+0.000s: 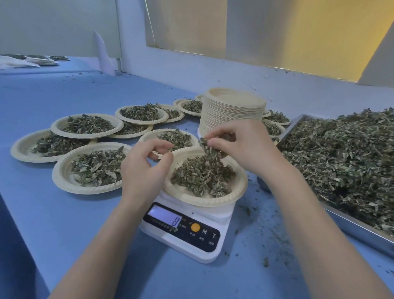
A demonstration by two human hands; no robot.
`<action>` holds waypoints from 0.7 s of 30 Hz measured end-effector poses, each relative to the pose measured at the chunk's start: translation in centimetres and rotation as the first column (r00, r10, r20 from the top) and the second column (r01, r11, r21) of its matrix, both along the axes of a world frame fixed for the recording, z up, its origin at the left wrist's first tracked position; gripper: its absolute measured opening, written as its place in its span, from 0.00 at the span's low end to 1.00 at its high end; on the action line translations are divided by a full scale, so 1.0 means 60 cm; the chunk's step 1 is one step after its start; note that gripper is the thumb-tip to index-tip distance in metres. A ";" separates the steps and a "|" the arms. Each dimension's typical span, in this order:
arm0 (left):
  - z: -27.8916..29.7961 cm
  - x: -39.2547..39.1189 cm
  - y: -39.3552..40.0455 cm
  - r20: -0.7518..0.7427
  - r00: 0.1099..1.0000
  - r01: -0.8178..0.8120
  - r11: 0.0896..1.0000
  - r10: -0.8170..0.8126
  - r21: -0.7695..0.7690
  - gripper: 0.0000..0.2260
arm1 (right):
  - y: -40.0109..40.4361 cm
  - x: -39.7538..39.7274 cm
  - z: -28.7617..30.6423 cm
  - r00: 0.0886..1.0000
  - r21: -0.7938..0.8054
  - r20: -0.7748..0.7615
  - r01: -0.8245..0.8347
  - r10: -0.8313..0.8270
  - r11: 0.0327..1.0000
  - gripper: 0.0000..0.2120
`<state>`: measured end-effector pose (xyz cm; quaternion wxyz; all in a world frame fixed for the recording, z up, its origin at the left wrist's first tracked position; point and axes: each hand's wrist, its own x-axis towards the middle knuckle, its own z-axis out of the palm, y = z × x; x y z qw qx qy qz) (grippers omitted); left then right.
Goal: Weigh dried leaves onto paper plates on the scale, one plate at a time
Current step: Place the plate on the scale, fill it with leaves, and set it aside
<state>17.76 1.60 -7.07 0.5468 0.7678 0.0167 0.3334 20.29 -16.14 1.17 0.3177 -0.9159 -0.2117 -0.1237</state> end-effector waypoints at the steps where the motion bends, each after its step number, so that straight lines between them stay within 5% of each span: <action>1: 0.000 0.000 0.000 -0.003 1.000 0.000 1.000 0.000 0.005 0.08 | -0.002 -0.002 0.003 1.000 0.051 -0.002 0.004 -0.004 0.999 0.05; 21: 0.005 -0.008 -0.010 0.001 1.000 0.021 0.998 -0.022 0.065 0.07 | -0.009 -0.013 0.022 0.997 0.180 0.070 -0.049 0.037 0.982 0.04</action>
